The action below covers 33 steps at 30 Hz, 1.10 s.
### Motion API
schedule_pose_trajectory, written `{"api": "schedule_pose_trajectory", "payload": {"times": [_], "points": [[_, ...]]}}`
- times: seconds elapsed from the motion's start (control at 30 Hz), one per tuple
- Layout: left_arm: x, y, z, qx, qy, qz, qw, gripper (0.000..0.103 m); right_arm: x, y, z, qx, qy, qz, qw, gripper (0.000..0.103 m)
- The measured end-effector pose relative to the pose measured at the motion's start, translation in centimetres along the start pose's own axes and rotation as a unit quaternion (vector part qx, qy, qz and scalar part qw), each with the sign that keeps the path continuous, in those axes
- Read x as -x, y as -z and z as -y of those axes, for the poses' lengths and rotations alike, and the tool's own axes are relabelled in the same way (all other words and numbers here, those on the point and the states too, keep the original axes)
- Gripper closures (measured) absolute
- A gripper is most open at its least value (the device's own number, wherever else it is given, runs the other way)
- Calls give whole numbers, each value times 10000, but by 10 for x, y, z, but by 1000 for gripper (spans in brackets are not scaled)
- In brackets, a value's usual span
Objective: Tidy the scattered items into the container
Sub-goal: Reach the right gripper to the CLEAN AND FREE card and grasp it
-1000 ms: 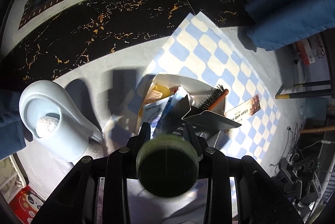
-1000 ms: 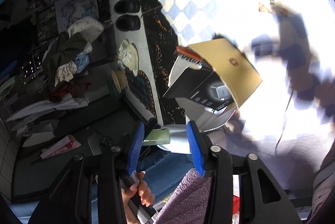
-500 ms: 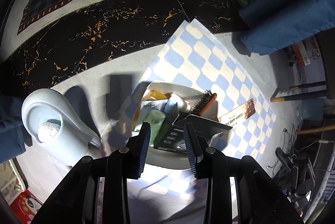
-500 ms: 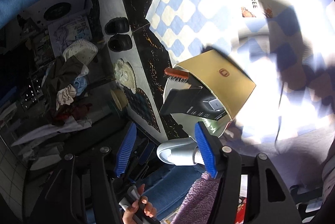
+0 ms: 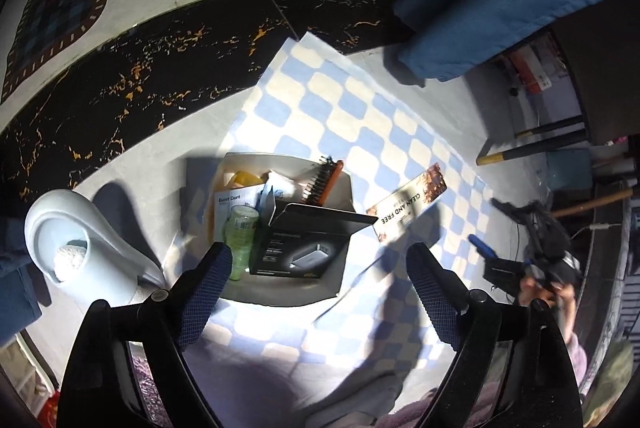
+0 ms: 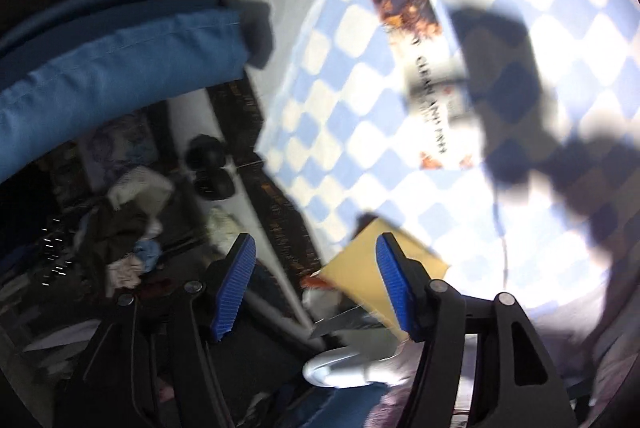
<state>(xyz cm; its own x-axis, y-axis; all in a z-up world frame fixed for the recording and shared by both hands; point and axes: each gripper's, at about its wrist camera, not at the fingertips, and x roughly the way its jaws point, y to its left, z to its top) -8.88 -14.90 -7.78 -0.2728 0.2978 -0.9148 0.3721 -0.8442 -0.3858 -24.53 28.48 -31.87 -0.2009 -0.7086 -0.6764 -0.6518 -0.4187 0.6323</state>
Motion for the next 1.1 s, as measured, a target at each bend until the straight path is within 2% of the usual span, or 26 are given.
{"api": "schedule_pose_trajectory", "payload": {"times": [0.07,0.13,0.2,0.3,0.37,0.47,0.57,0.67,0.83,0.9,0.97,1.1], "points": [[3,2,2,-9,175,29,9998,15,-15,-15,10,0,506,-73,9987,40],[4,4,-1,32,507,-28,9987,14,-33,-28,23,13,1147,-164,9933,40],[1,3,-5,86,717,-65,9974,14,-50,-39,38,111,1767,-204,9840,40],[-7,3,-14,178,840,-202,9961,14,-72,-52,50,407,2574,-95,9654,40],[-12,0,-22,314,980,-284,9943,0,-89,-61,53,636,2880,-110,9555,40],[-12,-3,-26,429,1079,-284,9928,0,-110,-67,51,893,2954,-113,9511,40],[-10,-4,-25,367,1019,-280,9937,0,-132,-68,48,1235,3219,-190,9385,40],[-11,-4,-21,282,933,-350,9946,0,-146,-71,54,1261,3472,-242,9290,39],[-15,-6,-21,449,1078,-572,9915,0,-143,-78,69,752,3138,135,9464,39],[-15,-6,-24,525,1166,-593,9900,0,-142,-78,73,605,3099,175,9487,37],[-14,-6,-26,539,1177,-575,9899,0,-140,-78,73,570,3074,258,9495,29],[-15,-3,-30,588,1165,-571,9898,0,-133,-77,74,439,3080,436,9494,23]]}}
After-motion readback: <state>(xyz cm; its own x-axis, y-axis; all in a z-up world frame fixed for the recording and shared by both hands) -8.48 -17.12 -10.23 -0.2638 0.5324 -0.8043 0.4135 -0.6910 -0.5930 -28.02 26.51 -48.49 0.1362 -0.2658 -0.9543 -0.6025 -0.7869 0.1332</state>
